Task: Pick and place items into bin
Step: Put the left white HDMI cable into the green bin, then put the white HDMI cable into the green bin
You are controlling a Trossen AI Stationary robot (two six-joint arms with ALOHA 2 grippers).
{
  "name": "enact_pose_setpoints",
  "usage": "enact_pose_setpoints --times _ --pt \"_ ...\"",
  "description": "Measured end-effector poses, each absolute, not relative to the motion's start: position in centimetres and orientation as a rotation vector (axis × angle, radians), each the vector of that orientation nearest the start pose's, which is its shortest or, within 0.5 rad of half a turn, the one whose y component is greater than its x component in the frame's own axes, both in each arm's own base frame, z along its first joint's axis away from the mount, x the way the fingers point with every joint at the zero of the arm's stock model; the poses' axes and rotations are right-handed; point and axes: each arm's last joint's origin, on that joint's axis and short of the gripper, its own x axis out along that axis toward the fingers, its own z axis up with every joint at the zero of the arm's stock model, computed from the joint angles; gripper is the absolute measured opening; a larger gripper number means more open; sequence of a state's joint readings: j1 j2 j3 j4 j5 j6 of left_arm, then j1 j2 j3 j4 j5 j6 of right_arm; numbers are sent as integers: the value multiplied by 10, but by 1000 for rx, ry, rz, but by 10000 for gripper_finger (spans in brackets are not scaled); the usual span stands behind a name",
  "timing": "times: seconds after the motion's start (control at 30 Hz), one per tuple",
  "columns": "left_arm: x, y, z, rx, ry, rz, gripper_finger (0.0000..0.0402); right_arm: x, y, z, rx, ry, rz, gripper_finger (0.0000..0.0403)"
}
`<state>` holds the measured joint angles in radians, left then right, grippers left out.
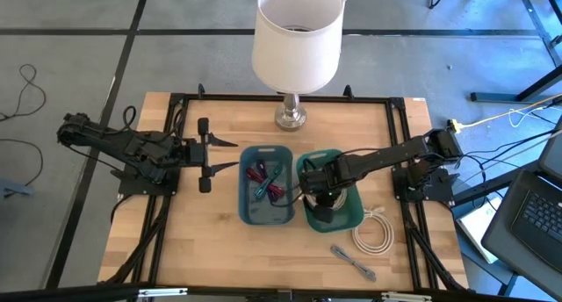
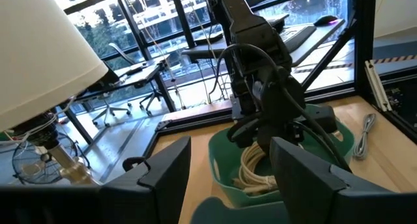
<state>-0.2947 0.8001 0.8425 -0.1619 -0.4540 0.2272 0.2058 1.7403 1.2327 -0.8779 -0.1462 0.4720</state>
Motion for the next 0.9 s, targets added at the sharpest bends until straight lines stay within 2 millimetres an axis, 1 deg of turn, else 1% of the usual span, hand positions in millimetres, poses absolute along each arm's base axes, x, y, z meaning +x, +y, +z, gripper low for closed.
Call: enact_pose_setpoints --times 0.1,0.3,0.4,0.5,0.63,0.7,0.77,0.83,0.9 --pt "168 -38 352 271 129 146 205 319 70 203 323 1415 -52 46" --pt "168 -38 352 273 129 146 205 319 69 203 296 1404 -74 125" --pt "168 -38 352 274 129 146 205 320 69 207 286 1403 -84 160" --pt "168 -38 352 273 129 146 205 323 70 219 223 1376 -121 184" --pt "168 -38 352 265 128 147 205 324 72 253 87 1363 -211 195" --pt "168 -38 352 259 132 146 205 321 79 271 71 1366 -239 196" --pt "167 -38 350 253 148 145 205 315 90 285 79 1374 -249 197" --pt "167 -37 347 249 172 144 205 308 107 293 95 1379 -251 197" --pt "167 -37 345 242 199 142 205 298 127 294 119 1407 -235 197"
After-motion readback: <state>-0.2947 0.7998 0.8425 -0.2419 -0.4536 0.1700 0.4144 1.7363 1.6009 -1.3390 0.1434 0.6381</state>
